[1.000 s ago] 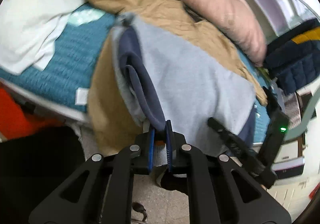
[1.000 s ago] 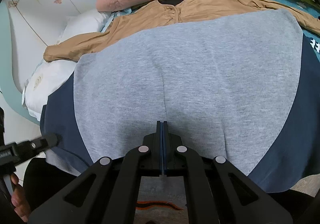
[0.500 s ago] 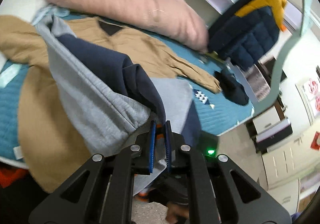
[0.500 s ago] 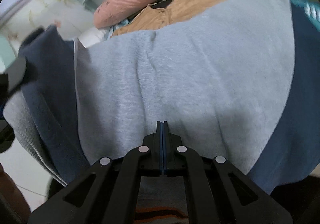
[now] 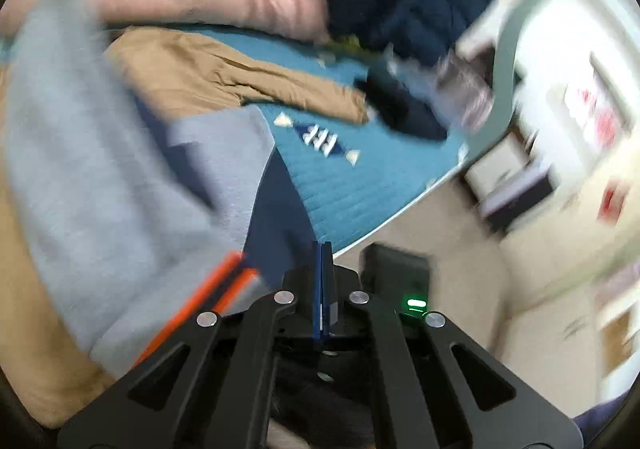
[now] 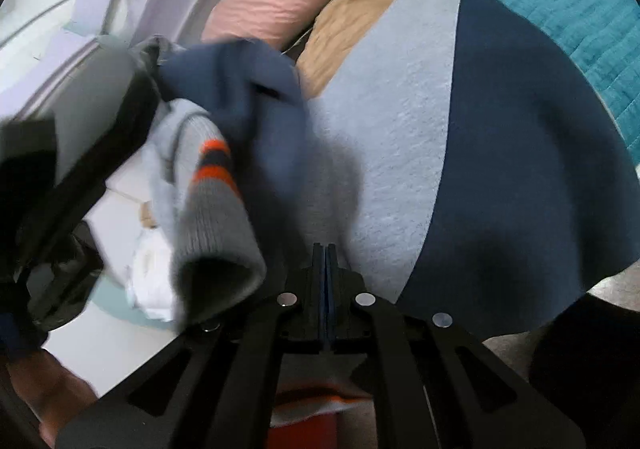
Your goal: Fold large clothes
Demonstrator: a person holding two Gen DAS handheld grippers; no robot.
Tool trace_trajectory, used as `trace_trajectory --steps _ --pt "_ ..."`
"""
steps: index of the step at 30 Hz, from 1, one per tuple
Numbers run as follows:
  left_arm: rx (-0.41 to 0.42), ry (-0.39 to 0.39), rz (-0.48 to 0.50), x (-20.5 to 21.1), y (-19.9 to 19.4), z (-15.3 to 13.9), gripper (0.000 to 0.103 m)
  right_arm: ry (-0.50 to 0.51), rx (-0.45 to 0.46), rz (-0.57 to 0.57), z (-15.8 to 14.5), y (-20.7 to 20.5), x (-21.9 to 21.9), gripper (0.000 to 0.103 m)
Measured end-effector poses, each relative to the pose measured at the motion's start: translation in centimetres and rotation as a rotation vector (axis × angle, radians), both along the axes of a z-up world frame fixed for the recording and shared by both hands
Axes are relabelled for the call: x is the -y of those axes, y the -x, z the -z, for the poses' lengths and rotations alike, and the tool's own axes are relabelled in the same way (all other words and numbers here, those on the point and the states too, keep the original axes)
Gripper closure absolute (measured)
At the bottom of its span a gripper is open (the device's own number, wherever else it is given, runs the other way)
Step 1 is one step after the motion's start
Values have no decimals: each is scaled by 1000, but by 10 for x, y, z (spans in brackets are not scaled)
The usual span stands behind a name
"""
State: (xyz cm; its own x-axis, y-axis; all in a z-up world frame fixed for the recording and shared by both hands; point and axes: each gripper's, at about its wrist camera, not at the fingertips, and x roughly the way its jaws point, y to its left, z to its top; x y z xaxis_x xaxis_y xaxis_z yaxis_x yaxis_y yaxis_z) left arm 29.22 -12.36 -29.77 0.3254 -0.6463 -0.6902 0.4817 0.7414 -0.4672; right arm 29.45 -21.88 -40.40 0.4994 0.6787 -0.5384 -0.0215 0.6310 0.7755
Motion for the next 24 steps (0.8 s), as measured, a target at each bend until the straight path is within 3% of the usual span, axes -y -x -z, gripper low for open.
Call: trace_trajectory --steps 1,2,3,5,7,8,11,14,16,18,22,24 --pt "-31 1 5 2 -4 8 103 -50 -28 -2 5 -3 5 102" --pt "-126 33 2 1 -11 22 103 -40 -39 6 8 -6 8 102" --pt "-129 38 -4 -3 -10 25 103 26 -38 -14 7 -10 5 101" --pt "-55 -12 -13 -9 3 14 103 23 -43 -46 8 -16 2 101" --pt "13 9 -90 -40 20 -8 103 67 -36 -77 4 -20 -5 101" --pt "30 -13 -133 -55 26 -14 96 90 -24 -97 1 -21 -11 101" --pt "46 -91 -329 -113 31 -17 42 188 -4 -137 -5 -24 -30 101" --pt "-3 -96 -523 -180 37 -4 42 274 12 -148 -11 -29 -41 101" --pt "-65 -60 -669 -228 40 14 39 350 37 -173 -16 -22 -50 102" --pt "-142 -29 -732 -260 39 31 39 399 61 -192 -18 -17 -57 102" --pt "-203 18 -842 -315 22 54 36 455 75 -195 -16 -20 -62 102" --pt "-162 26 -860 -327 7 51 33 473 83 -194 -19 -22 -65 102"
